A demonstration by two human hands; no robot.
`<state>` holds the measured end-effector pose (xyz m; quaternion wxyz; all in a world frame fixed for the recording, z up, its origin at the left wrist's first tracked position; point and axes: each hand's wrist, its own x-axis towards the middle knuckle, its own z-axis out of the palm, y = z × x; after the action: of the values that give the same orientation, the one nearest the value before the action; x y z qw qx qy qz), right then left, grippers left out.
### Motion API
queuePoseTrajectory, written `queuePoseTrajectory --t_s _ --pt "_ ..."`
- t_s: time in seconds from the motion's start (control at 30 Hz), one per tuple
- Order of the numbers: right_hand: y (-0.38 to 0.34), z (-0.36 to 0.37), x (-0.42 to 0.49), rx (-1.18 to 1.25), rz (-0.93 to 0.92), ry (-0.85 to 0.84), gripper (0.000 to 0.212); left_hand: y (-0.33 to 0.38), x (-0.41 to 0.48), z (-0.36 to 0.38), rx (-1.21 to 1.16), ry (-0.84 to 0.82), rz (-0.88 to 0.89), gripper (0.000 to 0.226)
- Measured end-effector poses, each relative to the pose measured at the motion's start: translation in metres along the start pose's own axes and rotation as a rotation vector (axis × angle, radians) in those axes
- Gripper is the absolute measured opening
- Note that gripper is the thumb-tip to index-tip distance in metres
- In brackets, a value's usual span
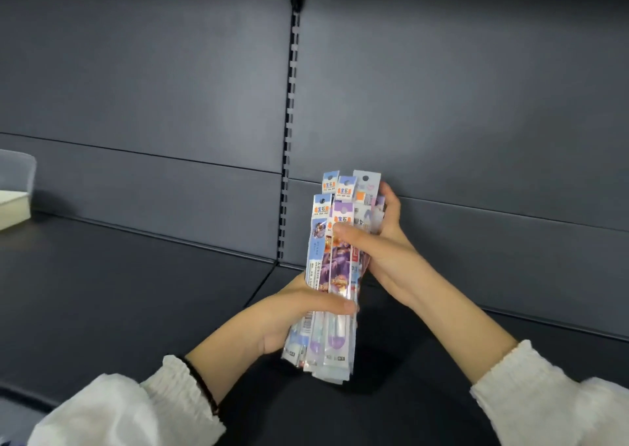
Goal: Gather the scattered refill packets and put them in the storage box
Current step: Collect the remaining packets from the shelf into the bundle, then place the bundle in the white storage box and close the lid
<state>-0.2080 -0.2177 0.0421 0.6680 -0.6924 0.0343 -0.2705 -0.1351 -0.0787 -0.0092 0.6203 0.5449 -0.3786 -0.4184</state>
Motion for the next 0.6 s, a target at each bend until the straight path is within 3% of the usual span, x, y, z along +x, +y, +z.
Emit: queuePoseTrajectory --t_s 0.07,0.27,0.37,0.6 --pt "0.003 0.034 0.013 -0.007 -0.022 0.017 0.103 0.007 -0.022 -0.028 0.007 0.011 0.0 0.048" --pt "0.018 0.172 0.044 -0.017 -0.084 0.007 0.07 0.036 -0.102 -0.123 0.096 0.173 0.034 0.058" --pt "0.021 0.241 0.057 -0.035 -0.076 -0.022 0.058 0.049 -0.143 -0.173 0.119 0.249 0.024 0.046" --pt "0.038 0.371 0.083 -0.004 -0.035 -0.114 0.05 0.068 -0.219 -0.287 0.266 0.385 0.029 0.041"
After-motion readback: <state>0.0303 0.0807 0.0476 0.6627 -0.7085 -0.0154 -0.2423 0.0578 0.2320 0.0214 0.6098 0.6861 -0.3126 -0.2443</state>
